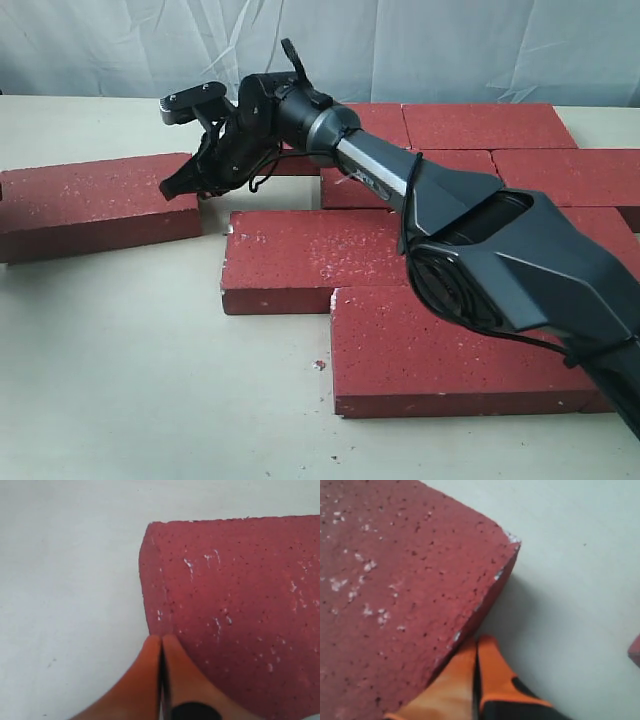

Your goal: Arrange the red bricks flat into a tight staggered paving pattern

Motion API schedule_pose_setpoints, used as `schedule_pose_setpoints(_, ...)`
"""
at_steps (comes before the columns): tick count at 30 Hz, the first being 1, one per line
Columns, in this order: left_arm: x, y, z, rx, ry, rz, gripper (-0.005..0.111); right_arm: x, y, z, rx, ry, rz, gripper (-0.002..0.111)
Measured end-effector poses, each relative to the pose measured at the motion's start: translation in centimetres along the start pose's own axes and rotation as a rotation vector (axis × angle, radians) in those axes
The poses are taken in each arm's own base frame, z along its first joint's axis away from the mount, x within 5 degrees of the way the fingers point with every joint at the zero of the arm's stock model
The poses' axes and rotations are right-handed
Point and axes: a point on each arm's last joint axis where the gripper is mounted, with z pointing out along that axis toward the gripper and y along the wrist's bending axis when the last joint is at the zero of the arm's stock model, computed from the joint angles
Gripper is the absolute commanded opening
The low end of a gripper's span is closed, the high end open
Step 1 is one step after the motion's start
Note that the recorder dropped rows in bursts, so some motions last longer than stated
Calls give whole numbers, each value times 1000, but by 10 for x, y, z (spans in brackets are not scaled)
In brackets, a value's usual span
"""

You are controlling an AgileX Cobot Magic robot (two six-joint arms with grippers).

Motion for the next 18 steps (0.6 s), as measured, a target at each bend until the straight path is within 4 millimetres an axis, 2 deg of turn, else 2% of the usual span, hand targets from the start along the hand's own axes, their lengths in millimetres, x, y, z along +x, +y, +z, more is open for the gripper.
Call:
schedule_pose_setpoints(6, 1, 1, 12, 55, -43, 7, 0, -2, -1, -16, -3, 62, -10, -1)
schedule_pose_setpoints(12, -3, -4, 11, 132, -96, 36, 0, 10, 0, -18, -19, 192, -15, -1)
schedule_pose_setpoints(18, -4, -10, 10, 201, -112, 56, 0, 11, -2, -31, 39, 280, -65, -1)
